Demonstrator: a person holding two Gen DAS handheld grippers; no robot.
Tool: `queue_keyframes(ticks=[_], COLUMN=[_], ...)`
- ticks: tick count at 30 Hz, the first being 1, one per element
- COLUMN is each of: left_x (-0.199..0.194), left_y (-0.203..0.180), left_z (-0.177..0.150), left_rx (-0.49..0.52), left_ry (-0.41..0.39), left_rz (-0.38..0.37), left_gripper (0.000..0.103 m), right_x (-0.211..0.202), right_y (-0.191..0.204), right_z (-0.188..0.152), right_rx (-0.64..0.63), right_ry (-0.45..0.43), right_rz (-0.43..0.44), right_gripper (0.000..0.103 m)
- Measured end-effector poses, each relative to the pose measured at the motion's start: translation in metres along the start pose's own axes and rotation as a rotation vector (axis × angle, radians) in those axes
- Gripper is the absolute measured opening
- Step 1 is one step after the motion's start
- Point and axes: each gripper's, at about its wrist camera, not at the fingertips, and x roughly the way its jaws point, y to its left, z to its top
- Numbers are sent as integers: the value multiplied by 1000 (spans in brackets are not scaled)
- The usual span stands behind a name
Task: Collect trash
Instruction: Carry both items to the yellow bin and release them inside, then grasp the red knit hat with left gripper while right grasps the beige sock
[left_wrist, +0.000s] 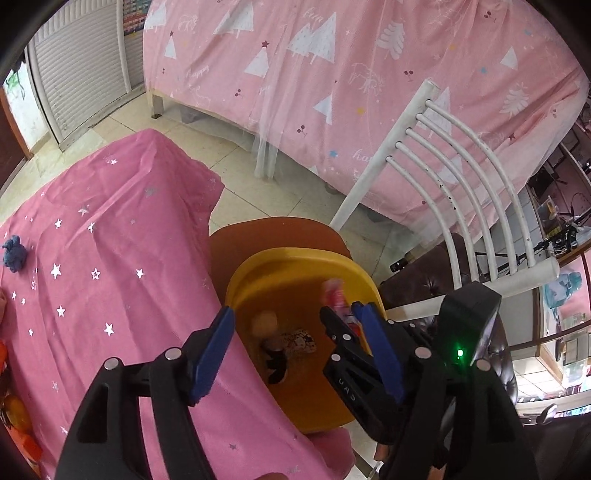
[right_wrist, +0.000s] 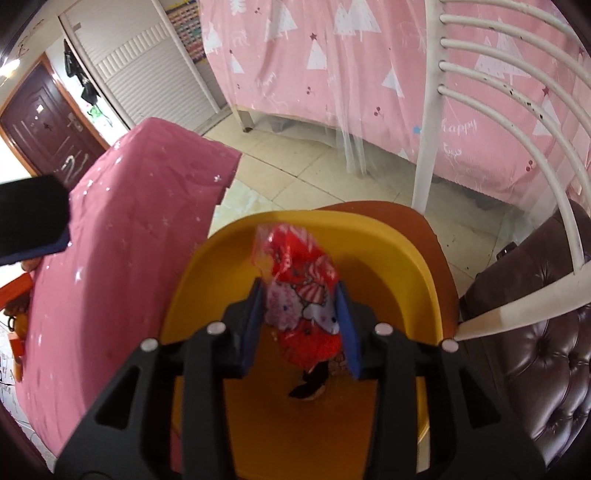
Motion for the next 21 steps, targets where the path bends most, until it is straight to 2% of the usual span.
queue_keyframes(ticks=[2, 4, 13, 21], left_x=[-4, -9, -46, -91], left_y=[3, 6, 39, 83], left_z=[-1, -2, -6, -14], left_rx=[-3, -11, -63, -111], left_ry=[-6, -9, -57, -127], left_rz=[4, -3, -28, -34], left_gripper=[66, 66, 66, 66], right_x=[-1, -3, -21, -56], right_y=[2, 5, 21, 74], right_z=[0, -1, 2, 21], right_rx=[-3, -7, -16, -95], right_ry=[-1, -6, -39, -112], right_rz=[3, 3, 0, -12], right_gripper=[49, 54, 54, 54])
